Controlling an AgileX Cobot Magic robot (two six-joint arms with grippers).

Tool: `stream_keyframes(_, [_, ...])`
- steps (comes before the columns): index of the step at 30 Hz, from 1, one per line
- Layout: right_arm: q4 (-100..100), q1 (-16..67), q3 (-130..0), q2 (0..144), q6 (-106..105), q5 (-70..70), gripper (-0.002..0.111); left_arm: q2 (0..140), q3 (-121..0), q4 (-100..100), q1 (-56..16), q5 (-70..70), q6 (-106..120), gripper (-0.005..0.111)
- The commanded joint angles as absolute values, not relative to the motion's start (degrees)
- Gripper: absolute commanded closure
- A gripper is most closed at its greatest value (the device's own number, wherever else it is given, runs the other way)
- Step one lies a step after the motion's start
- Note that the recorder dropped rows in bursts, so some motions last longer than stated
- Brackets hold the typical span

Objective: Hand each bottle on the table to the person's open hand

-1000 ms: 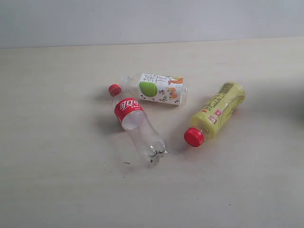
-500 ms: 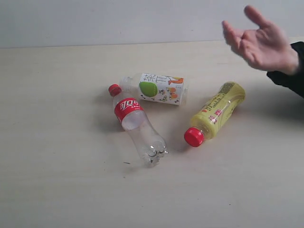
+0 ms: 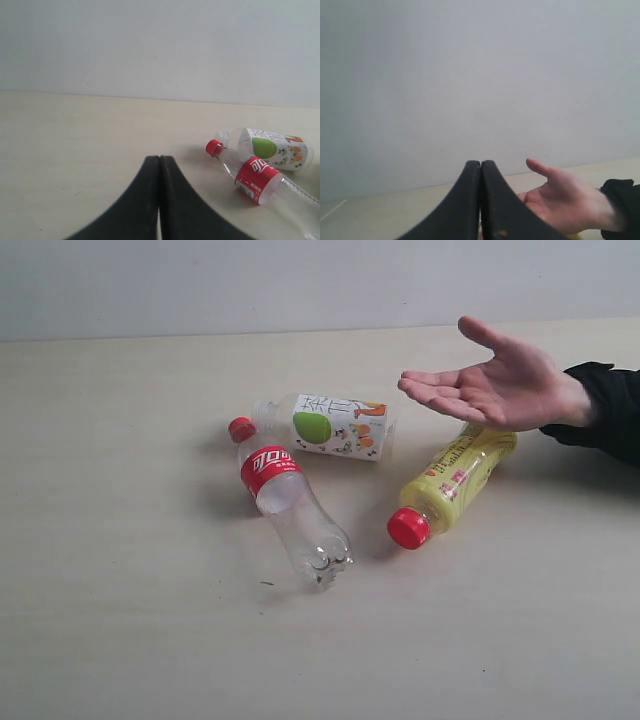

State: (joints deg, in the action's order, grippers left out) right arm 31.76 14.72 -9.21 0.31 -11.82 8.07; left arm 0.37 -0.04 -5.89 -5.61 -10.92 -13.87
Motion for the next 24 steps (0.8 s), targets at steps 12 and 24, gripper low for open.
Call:
stream_keyframes(12, [-14.6, 14.6, -4.1, 0.0, 37.0, -2.3, 0.108, 0.0, 0.0, -5.7, -5.9, -10.8, -13.8, 0.107])
stream_keyframes(24, [-28.2, 14.6, -5.9, 2.6, 47.8, -5.8, 0.108, 0.0, 0.0, -5.7, -5.9, -10.8, -13.8, 0.107])
